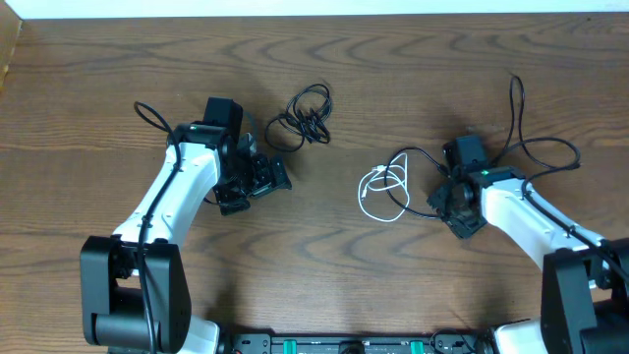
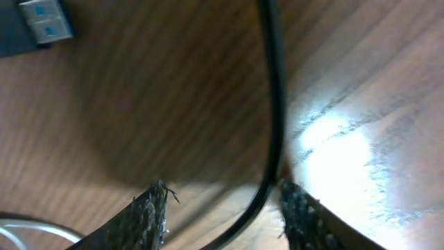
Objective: Untangle cables
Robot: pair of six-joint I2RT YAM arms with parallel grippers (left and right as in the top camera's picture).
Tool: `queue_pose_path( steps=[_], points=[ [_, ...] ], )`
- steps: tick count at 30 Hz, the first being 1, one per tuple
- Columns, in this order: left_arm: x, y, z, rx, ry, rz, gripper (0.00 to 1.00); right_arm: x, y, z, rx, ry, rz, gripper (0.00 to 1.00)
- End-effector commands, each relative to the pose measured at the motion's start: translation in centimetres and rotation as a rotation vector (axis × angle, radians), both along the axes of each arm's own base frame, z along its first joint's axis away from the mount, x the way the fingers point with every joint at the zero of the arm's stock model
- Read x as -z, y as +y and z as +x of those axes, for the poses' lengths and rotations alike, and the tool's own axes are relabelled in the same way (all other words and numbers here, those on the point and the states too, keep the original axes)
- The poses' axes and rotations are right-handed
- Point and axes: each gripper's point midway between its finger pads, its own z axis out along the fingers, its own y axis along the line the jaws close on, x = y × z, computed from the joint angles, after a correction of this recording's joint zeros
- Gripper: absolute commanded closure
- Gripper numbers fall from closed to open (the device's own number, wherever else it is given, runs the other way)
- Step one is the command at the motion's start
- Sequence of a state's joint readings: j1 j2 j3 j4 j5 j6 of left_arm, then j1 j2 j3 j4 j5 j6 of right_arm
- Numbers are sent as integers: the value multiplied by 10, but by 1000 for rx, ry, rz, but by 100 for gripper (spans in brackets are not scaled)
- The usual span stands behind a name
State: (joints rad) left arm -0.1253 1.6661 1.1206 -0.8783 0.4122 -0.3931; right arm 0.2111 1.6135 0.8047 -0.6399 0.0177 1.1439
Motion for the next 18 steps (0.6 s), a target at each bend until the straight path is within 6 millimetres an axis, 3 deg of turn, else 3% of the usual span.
queue_pose_path(
  steps=[1, 4, 8, 11, 15, 18],
  points=[
    [2, 2, -2, -4, 7, 11, 2, 14, 0, -9, 5, 54, -6, 50],
    [2, 2, -2, -4, 7, 11, 2, 18, 2, -12, 4, 72, -1, 59],
    [2, 2, -2, -4, 7, 11, 2, 16, 2, -10, 4, 66, 1, 85],
    [2, 2, -2, -4, 7, 11, 2, 8, 8, 0, -8, 39, 32, 96],
    [2, 2, -2, -4, 7, 11, 2, -30, 26, 24, -90, -35, 108, 98],
    [2, 2, -2, -4, 7, 11, 2, -72, 39, 41, -172, -95, 153, 98]
  ],
)
